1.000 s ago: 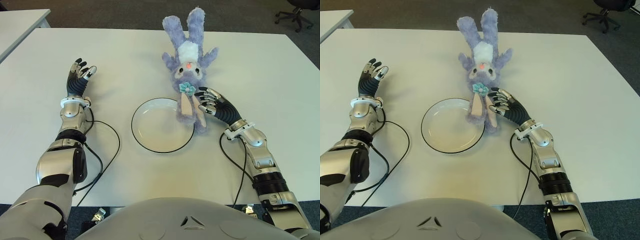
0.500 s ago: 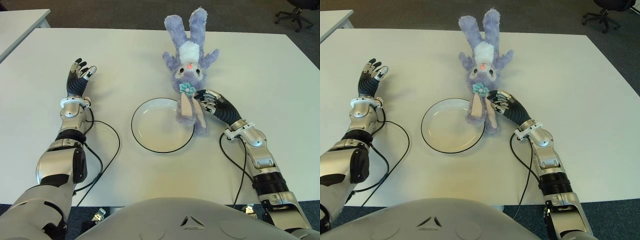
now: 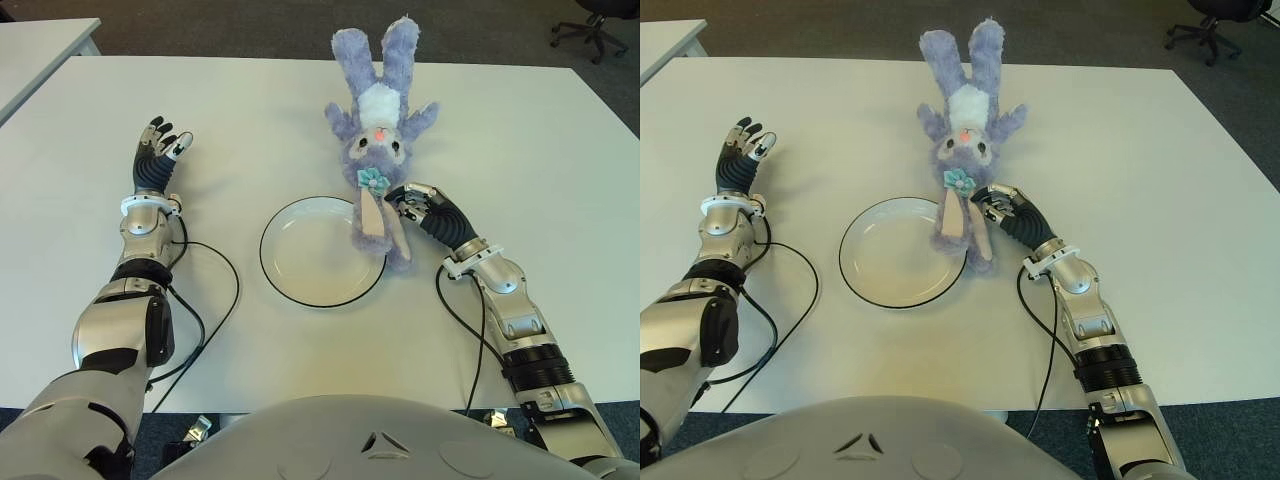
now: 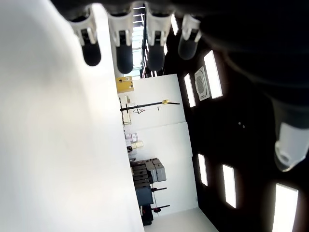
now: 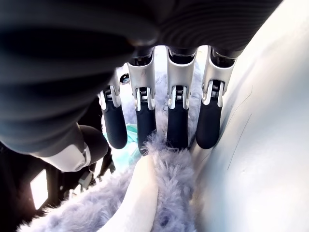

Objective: Put the doll into the plate.

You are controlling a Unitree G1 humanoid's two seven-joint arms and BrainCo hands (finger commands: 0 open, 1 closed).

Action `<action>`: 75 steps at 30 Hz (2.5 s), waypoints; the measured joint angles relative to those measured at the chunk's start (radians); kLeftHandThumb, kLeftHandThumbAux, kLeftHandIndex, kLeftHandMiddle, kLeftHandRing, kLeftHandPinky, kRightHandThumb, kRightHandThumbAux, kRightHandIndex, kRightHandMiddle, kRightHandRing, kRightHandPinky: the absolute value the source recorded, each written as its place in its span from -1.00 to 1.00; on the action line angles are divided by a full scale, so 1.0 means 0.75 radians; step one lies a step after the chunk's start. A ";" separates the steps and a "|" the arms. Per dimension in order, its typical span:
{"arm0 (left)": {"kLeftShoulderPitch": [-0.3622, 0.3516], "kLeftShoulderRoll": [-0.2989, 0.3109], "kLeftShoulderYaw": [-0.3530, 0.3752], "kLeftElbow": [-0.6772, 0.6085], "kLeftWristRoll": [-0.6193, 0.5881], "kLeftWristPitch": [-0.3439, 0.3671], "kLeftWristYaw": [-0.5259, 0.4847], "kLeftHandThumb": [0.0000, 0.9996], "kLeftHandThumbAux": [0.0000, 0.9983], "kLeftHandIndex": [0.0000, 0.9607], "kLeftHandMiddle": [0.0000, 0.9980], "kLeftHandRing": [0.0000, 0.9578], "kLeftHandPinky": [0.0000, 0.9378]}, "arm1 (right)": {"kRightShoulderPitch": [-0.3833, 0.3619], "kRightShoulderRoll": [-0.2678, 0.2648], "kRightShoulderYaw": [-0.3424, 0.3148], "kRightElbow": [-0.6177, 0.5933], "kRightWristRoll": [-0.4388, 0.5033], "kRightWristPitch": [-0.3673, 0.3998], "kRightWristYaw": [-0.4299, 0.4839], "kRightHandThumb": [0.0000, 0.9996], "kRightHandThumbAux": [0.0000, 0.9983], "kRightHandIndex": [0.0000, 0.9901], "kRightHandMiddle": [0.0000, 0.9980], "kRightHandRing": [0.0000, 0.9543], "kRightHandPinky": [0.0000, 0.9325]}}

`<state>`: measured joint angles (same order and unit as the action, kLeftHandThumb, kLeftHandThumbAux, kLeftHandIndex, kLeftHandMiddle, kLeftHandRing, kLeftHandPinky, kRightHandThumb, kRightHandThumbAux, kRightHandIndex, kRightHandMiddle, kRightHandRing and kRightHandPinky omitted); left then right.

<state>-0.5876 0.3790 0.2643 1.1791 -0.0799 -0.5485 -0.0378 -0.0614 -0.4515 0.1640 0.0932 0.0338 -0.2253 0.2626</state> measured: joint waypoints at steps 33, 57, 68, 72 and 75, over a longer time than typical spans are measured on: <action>0.001 -0.001 0.000 -0.001 -0.001 -0.002 0.000 -1.00 0.03 -1.00 -0.76 -0.75 -0.80 | 0.009 -0.013 0.089 -0.066 -0.081 0.049 -0.179 0.45 0.39 -0.14 -0.16 -0.11 -0.04; 0.001 -0.001 0.001 -0.001 -0.001 -0.002 0.000 -1.00 0.04 -1.00 -0.72 -0.70 -0.76 | 0.011 -0.021 0.129 -0.089 -0.149 0.065 -0.296 0.69 0.34 -0.12 -0.08 -0.05 -0.07; 0.001 -0.001 0.002 -0.001 -0.002 -0.002 0.000 -1.00 0.04 -1.00 -0.75 -0.74 -0.78 | 0.011 -0.021 0.130 -0.089 -0.144 0.065 -0.317 0.69 0.34 -0.13 -0.07 -0.04 -0.06; 0.001 -0.001 0.002 -0.001 -0.002 -0.002 0.000 -1.00 0.05 -1.00 -0.75 -0.74 -0.79 | 0.011 -0.021 0.129 -0.088 -0.140 0.064 -0.317 0.69 0.34 -0.14 -0.06 -0.04 -0.05; 0.001 -0.001 0.002 -0.001 -0.002 -0.002 0.000 -1.00 0.05 -1.00 -0.75 -0.74 -0.78 | 0.011 -0.021 0.129 -0.088 -0.138 0.064 -0.317 0.69 0.34 -0.13 -0.06 -0.03 -0.04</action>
<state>-0.5868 0.3786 0.2657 1.1785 -0.0811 -0.5501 -0.0378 -0.0535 -0.4671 0.2608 0.0270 -0.0698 -0.1770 0.0248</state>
